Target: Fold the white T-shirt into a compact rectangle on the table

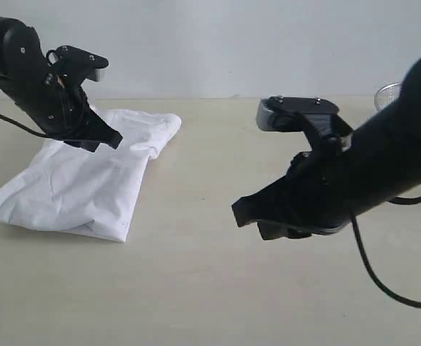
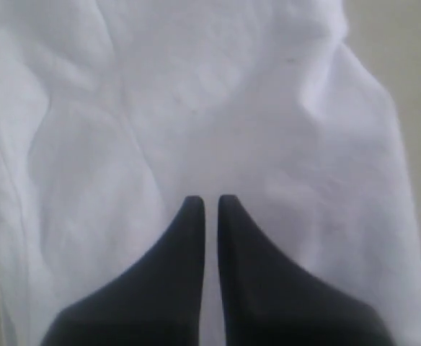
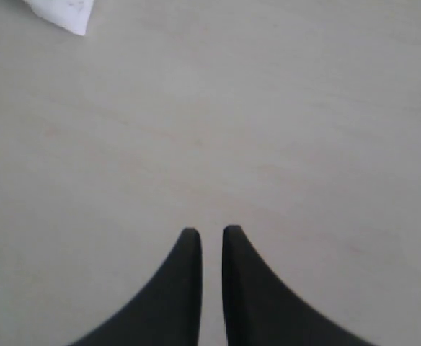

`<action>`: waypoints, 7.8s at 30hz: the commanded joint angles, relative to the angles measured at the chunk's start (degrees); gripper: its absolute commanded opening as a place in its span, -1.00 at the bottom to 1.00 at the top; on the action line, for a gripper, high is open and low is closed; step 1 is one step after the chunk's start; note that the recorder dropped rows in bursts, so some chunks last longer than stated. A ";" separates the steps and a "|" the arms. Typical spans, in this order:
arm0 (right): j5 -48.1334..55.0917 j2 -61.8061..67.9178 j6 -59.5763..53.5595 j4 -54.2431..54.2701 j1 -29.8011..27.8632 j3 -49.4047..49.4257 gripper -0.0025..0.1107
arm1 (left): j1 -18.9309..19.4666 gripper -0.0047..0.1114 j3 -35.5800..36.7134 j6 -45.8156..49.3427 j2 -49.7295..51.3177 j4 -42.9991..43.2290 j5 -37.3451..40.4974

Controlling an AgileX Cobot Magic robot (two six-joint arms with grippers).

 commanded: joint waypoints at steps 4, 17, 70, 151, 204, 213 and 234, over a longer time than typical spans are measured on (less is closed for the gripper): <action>0.76 -10.13 -3.19 0.21 0.15 2.18 -0.84 | 3.31 -0.84 -8.42 2.65 9.48 -0.52 1.81; 5.06 -16.73 -5.18 0.21 0.15 2.18 -0.84 | 6.51 -0.84 -13.93 1.78 16.14 -0.52 7.56; 5.00 -16.74 -7.65 0.71 0.15 2.18 -0.84 | 4.84 -0.84 -9.25 5.12 12.80 -20.93 22.92; 11.89 -50.17 -3.57 -0.77 0.05 11.00 -0.84 | 4.83 -0.84 58.01 38.61 -93.50 -47.18 -19.08; 10.96 -50.17 -3.57 -0.77 0.05 11.00 -0.84 | 10.76 -0.84 77.09 -11.15 -111.53 -10.18 -24.74; 10.71 -58.06 -7.19 -2.38 -7.55 11.00 -0.84 | 10.76 -0.84 77.09 -11.15 -111.53 -10.18 -24.74; -22.93 -69.58 -7.19 -7.02 -21.81 35.96 -0.84 | 10.76 -0.84 77.09 -11.15 -111.53 -10.18 -24.74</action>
